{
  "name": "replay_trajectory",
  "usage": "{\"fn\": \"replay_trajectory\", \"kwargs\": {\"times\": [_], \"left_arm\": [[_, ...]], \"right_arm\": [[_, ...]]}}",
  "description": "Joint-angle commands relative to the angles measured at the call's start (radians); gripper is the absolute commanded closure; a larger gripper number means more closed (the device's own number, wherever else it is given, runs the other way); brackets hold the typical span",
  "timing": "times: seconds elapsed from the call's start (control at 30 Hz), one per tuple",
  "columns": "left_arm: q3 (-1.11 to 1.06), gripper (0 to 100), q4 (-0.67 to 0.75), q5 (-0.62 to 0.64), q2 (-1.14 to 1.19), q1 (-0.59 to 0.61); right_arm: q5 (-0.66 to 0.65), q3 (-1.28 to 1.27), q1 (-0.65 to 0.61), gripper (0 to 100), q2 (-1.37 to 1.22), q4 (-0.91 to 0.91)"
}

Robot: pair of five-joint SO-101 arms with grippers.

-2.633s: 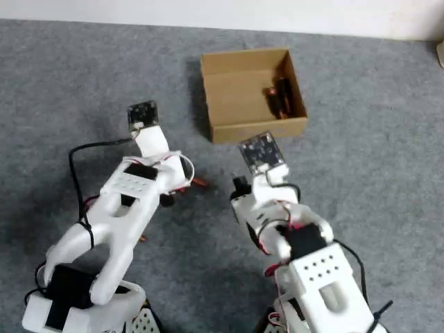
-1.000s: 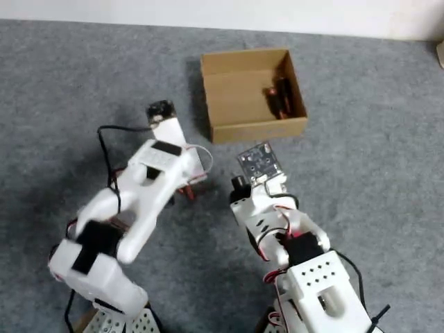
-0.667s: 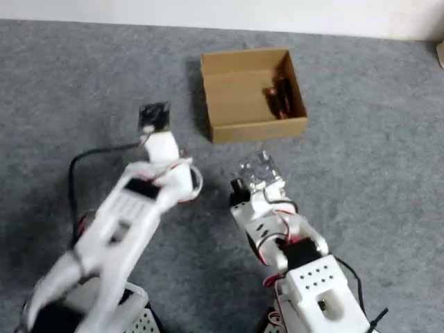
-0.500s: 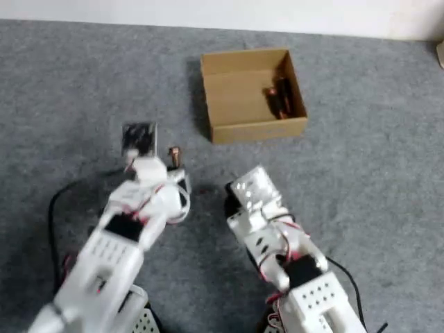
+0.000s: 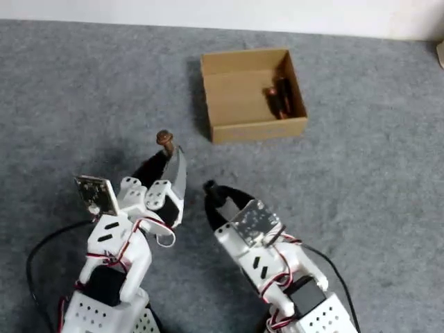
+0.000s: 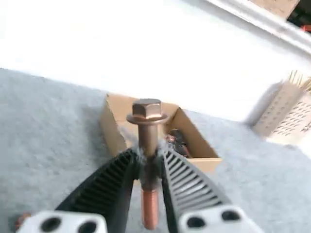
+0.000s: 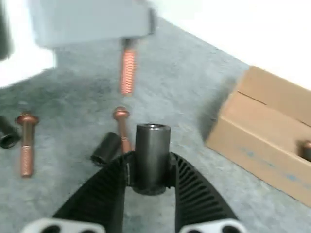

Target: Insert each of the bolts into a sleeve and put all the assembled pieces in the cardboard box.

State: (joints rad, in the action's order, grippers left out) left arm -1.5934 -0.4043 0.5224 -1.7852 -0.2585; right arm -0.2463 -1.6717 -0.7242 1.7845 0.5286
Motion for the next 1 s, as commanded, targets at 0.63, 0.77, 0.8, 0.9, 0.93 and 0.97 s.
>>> {"fn": "replay_trajectory", "kwargs": {"times": [0.63,0.77,0.8,0.9,0.93,0.97], "left_arm": [[0.105,100,-0.1,0.095,-0.038,-0.257],[0.104,100,-0.1,0.094,-0.038,-0.249],[0.105,100,-0.097,0.094,-0.038,-0.236],[0.11,100,-0.095,0.094,-0.038,-0.176],[0.113,100,-0.095,0.098,-0.038,-0.156],[0.113,100,-0.094,0.098,-0.038,-0.145]], "right_arm": [[-0.014,-0.036,0.013,99.4,0.002,-0.03],[-0.014,-0.036,0.019,99.4,0.002,-0.028],[-0.014,-0.036,0.019,99.4,0.002,-0.027],[-0.014,-0.036,0.018,99.4,0.002,-0.027],[-0.014,-0.035,0.018,99.4,0.002,-0.027],[-0.014,-0.033,0.018,99.4,0.002,-0.027]]}}
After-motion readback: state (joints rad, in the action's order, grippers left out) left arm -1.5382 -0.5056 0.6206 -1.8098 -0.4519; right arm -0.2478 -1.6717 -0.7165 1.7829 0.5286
